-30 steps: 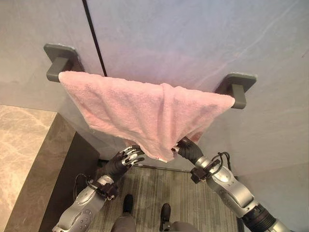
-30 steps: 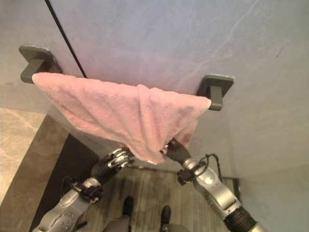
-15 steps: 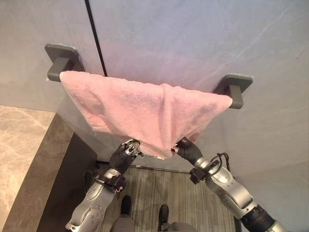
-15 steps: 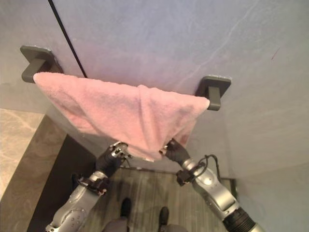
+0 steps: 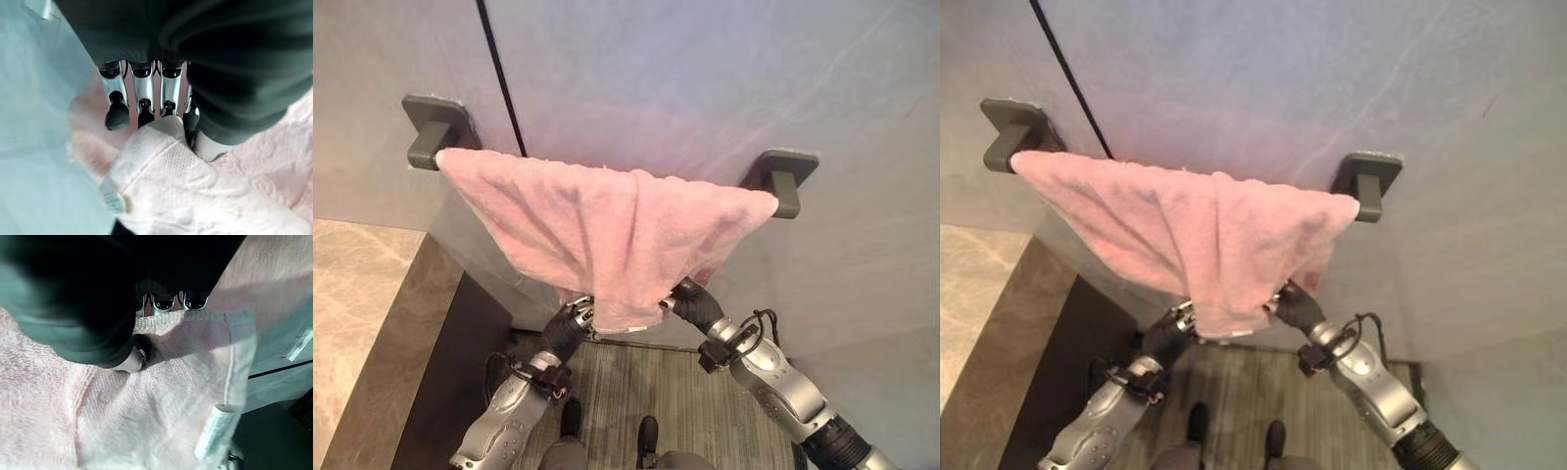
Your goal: Put brush and paste in cup on sink, flatten towel.
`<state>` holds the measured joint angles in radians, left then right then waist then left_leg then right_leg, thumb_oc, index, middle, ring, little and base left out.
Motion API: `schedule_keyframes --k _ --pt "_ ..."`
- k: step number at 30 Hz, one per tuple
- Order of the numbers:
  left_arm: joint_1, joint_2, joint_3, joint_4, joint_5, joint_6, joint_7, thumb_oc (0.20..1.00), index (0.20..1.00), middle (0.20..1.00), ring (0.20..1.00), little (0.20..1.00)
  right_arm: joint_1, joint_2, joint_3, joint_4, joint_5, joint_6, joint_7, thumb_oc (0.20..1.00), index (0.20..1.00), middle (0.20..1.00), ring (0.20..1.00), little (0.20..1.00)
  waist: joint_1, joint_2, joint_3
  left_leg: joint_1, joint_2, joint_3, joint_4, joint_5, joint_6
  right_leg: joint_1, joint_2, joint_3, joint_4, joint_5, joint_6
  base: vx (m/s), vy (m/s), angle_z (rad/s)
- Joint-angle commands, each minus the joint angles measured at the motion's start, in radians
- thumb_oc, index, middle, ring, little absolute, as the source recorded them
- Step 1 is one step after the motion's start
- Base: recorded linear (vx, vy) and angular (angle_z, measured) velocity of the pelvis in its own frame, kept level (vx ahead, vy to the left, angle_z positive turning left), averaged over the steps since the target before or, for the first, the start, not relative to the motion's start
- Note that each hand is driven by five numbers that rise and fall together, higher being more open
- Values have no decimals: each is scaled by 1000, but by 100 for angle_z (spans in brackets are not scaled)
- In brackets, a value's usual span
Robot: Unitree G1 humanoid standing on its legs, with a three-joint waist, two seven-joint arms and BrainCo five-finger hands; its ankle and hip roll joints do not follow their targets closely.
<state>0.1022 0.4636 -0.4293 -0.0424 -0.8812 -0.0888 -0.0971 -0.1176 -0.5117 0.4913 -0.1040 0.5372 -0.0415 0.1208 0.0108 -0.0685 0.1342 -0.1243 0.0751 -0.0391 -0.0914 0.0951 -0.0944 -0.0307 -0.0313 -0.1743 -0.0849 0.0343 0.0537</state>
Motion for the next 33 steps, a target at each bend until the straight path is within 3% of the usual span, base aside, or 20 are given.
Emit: schedule_keyframes --k 1,17,33 --pt "-9 8 -32 68 59 -19 -23 200 200 200 200 200 18 -8 -10 -46 10 -60 -14 200 200 200 200 200 -4 -21 -55 -47 141 32 4 49 -80 -30 -81 53 28 -2 105 -29 -47 -2" --pt "-3 -49 -20 168 60 -34 9 200 200 200 200 200 -14 37 52 71 -17 -52 -33 200 200 200 200 200 -4 4 -69 -45 160 45 4 60 -89 -19 -59 56 4 5 95 -4 -17 -3" --pt "10 -82 29 280 87 -62 54 200 200 200 200 200 -35 124 116 252 -47 -34 -57 200 200 200 200 200 16 5 -84 -28 119 30 4 38 -70 0 -93 44 6 11 105 9 16 0"
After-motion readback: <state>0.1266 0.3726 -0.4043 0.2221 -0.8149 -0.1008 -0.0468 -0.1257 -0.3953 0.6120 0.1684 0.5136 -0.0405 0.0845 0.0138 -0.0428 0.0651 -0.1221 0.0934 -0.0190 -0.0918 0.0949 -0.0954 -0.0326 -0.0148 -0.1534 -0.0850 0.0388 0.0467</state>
